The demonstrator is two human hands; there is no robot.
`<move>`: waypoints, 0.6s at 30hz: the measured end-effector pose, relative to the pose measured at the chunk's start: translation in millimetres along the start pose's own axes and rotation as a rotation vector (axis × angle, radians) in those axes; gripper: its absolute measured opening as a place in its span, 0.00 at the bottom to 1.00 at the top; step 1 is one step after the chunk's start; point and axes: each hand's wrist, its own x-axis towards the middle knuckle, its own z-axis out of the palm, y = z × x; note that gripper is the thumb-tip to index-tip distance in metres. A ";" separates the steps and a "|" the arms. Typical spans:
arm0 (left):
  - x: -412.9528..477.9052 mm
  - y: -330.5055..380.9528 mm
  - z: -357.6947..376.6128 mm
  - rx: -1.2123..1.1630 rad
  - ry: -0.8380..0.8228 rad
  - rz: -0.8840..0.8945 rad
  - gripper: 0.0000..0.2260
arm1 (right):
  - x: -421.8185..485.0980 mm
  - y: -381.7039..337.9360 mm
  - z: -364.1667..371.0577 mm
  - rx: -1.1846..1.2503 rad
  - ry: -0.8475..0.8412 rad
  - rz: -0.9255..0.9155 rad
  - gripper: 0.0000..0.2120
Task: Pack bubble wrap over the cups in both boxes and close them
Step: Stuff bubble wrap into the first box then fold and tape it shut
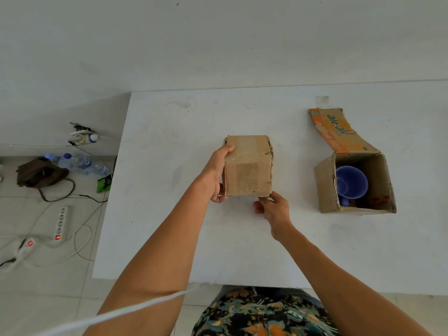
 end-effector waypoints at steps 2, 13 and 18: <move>0.7 0.2 -0.1 0.004 0.001 0.000 0.23 | -3.0 1.3 -1.7 0.125 -0.036 0.118 0.06; 3.5 -5.1 -1.0 -0.013 -0.003 0.026 0.23 | 0.5 -20.1 -8.6 0.652 -0.231 0.482 0.25; 4.2 -12.1 -3.2 -0.019 -0.028 0.055 0.24 | -5.5 -22.4 -15.4 0.540 -0.278 0.388 0.21</move>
